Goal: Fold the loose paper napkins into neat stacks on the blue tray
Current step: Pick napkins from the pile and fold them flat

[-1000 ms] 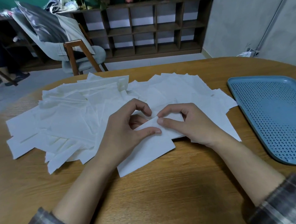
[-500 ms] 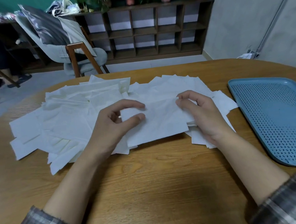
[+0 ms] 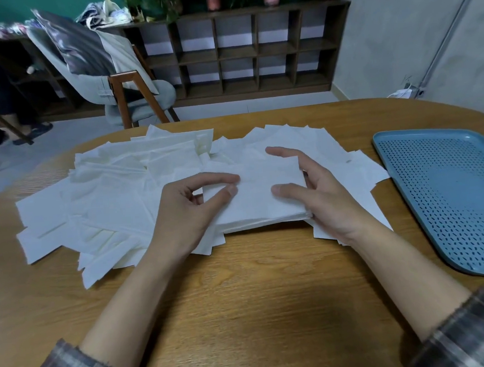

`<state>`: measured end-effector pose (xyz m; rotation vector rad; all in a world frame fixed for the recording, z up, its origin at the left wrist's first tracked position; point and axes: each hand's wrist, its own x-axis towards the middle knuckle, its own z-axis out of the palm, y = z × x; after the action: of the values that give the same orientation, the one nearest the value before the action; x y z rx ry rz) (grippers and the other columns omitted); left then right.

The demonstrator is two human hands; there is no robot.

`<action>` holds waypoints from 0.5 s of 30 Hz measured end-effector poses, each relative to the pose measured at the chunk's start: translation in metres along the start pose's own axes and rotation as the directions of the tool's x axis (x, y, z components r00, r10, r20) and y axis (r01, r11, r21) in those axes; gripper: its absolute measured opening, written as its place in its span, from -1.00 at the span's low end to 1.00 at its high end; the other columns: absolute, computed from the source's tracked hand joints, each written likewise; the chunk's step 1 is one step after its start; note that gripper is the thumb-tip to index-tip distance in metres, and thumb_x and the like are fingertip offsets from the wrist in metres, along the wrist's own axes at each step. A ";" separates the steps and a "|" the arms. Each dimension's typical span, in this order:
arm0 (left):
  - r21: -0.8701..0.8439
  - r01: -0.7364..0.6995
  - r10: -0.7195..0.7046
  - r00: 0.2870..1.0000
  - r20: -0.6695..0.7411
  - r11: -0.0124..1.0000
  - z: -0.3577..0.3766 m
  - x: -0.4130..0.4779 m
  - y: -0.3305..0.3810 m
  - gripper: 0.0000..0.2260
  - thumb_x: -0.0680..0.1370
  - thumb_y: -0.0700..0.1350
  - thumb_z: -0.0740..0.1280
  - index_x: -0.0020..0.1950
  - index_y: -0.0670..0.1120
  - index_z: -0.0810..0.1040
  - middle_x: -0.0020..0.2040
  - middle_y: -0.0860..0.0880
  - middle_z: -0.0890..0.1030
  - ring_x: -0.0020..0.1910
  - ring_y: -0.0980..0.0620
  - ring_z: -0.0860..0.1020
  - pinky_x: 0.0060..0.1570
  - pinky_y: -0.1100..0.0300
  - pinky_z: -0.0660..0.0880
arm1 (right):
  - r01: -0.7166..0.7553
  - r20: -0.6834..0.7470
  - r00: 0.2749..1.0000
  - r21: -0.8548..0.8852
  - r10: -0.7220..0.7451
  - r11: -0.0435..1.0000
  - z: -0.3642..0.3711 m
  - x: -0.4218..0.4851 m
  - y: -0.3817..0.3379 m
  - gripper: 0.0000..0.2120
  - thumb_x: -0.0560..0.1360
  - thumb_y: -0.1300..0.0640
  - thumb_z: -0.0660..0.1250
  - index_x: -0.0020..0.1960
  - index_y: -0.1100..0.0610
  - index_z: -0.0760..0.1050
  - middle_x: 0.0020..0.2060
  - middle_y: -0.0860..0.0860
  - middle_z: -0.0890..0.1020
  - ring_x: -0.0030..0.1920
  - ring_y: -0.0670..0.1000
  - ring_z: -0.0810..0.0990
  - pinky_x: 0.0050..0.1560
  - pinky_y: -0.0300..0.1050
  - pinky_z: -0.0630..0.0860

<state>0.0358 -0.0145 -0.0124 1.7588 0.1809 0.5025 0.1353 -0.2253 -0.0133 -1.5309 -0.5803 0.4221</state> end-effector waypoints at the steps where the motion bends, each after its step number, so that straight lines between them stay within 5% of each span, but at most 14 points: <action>1: 0.003 0.006 -0.006 1.000 0.004 1.000 0.001 -0.001 0.000 -0.89 0.57 -0.27 0.50 0.06 -0.15 0.78 -0.12 0.09 0.77 -0.36 0.28 0.60 -0.33 0.49 0.42 | 0.000 -0.006 1.000 -0.003 0.000 1.000 0.000 0.000 0.000 -0.46 0.58 0.26 0.44 0.45 -0.19 0.50 0.26 -0.13 0.67 0.29 -0.08 0.64 0.35 -0.06 0.56; 12: 0.027 0.060 -0.061 0.998 0.029 0.998 0.005 -0.003 0.002 -0.89 0.56 -0.22 0.52 0.06 -0.09 0.78 -0.24 0.18 0.73 -0.48 0.26 0.52 -0.39 0.51 0.35 | 0.032 -0.039 0.999 -0.067 -0.035 0.997 0.001 -0.001 0.000 -0.39 0.59 0.21 0.45 0.49 -0.30 0.42 0.36 -0.17 0.59 0.33 -0.17 0.59 0.39 -0.08 0.55; 15: 0.093 0.045 -0.048 0.998 0.035 0.995 0.006 -0.004 0.002 -0.90 0.55 -0.18 0.54 0.04 -0.03 0.79 -0.06 0.14 0.76 -0.51 0.22 0.45 -0.38 0.49 0.33 | 0.030 -0.036 0.999 -0.085 -0.034 0.996 0.000 0.000 0.000 -0.40 0.60 0.20 0.45 0.48 -0.32 0.41 0.40 -0.19 0.56 0.36 -0.17 0.56 0.42 -0.02 0.53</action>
<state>0.0348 -0.0217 -0.0123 1.8489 0.2211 0.4331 0.1358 -0.2252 -0.0136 -1.6049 -0.5988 0.3471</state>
